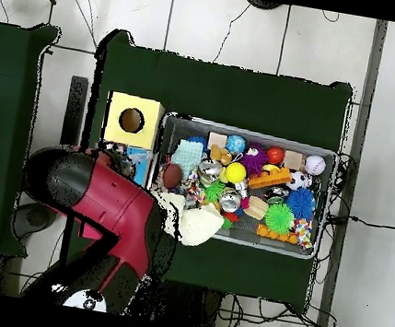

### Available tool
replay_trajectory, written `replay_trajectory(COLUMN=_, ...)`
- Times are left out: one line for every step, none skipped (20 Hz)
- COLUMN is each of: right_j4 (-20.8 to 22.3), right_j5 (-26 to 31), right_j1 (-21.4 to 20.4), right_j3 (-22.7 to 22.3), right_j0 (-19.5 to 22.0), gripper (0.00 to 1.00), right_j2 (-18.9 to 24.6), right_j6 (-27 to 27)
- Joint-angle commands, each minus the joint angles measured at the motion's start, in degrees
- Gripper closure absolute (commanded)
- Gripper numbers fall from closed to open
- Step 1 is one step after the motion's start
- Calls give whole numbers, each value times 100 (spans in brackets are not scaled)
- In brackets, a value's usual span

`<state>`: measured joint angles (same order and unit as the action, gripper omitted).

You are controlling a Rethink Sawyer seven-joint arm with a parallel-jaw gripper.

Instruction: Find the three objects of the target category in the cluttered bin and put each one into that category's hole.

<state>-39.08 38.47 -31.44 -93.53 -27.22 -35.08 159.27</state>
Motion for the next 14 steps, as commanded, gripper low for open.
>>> replay_trajectory(right_j4=-152, right_j5=435, right_j1=268, right_j3=-33, right_j0=290, gripper=100, right_j2=302, right_j6=1651)
replay_trajectory(right_j4=-158, right_j5=401, right_j1=284, right_j3=-25, right_j0=313, gripper=100, right_j2=319, right_j6=1631)
replay_trajectory(right_j4=-166, right_j5=356, right_j1=303, right_j3=-23, right_j0=352, gripper=100, right_j2=345, right_j6=1591)
replay_trajectory(right_j4=-148, right_j5=361, right_j1=318, right_j3=-2, right_j0=367, gripper=100, right_j2=331, right_j6=1577)
replay_trajectory(right_j4=-134, right_j5=371, right_j1=337, right_j3=27, right_j0=380, gripper=100, right_j2=326, right_j6=1569)
replay_trajectory(right_j4=-116, right_j5=411, right_j1=330, right_j3=43, right_j0=388, gripper=100, right_j2=310, right_j6=1571)
replay_trajectory(right_j4=-105, right_j5=420, right_j1=339, right_j3=55, right_j0=399, gripper=100, right_j2=307, right_j6=1567)
replay_trajectory(right_j4=-97, right_j5=427, right_j1=323, right_j3=50, right_j0=409, gripper=100, right_j2=306, right_j6=1551)
replay_trajectory(right_j4=-96, right_j5=433, right_j1=329, right_j3=59, right_j0=424, gripper=100, right_j2=313, right_j6=1549)
replay_trajectory(right_j4=-84, right_j5=459, right_j1=323, right_j3=68, right_j0=418, gripper=100, right_j2=299, right_j6=1558)
replay_trajectory(right_j4=-87, right_j5=459, right_j1=330, right_j3=78, right_j0=432, gripper=100, right_j2=310, right_j6=1557)
replay_trajectory(right_j4=-83, right_j5=469, right_j1=329, right_j3=82, right_j0=427, gripper=100, right_j2=306, right_j6=1566)
replay_trajectory(right_j4=-85, right_j5=466, right_j1=343, right_j3=89, right_j0=439, gripper=100, right_j2=308, right_j6=1569)
replay_trajectory(right_j4=-86, right_j5=466, right_j1=348, right_j3=92, right_j0=430, gripper=100, right_j2=305, right_j6=1585)
